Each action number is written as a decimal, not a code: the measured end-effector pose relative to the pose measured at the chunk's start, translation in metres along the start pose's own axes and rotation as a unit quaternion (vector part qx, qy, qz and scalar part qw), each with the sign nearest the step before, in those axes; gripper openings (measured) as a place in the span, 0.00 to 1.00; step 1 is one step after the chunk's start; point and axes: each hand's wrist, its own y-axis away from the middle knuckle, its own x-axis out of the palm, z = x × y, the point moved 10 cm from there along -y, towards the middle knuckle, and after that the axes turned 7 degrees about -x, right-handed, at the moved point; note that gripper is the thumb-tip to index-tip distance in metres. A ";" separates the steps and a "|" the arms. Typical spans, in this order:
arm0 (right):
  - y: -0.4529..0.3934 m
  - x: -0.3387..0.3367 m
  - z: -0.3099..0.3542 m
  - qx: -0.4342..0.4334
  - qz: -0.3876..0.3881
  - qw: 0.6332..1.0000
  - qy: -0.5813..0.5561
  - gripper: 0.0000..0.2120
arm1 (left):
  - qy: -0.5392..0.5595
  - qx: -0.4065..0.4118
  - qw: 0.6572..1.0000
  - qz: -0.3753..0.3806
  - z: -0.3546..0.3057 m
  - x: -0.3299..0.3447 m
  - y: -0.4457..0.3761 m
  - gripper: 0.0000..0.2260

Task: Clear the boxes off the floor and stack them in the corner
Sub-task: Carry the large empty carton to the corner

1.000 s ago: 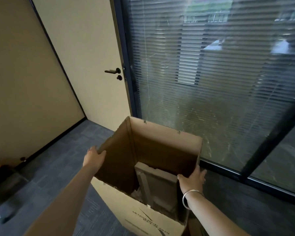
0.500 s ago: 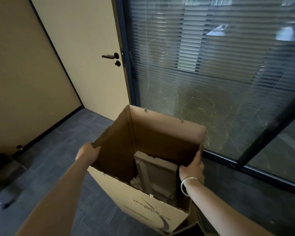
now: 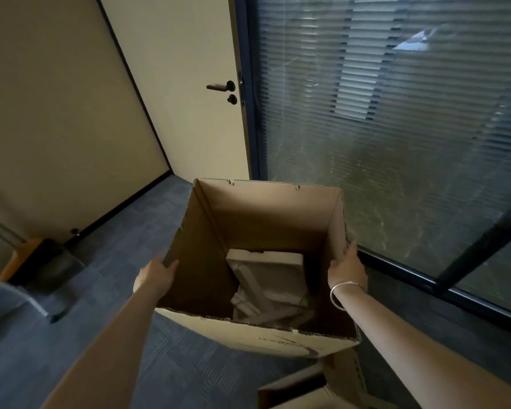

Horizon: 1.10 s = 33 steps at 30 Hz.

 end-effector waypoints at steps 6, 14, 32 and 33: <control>0.009 -0.002 0.013 -0.028 -0.035 0.998 0.047 0.18 | 0.061 -0.005 0.997 -0.048 0.030 -0.013 0.024 0.13; 0.031 -0.022 0.016 -0.056 -0.054 0.996 0.053 0.14 | 0.072 -0.011 0.992 -0.104 0.033 -0.051 0.065 0.14; 0.142 -0.208 -0.072 -0.083 -0.142 0.986 -0.034 0.13 | 0.062 0.058 0.985 -0.149 -0.016 -0.094 0.276 0.13; 0.150 -0.222 -0.082 -0.081 -0.149 0.985 -0.042 0.13 | 0.063 0.071 0.984 -0.149 -0.023 -0.093 0.291 0.13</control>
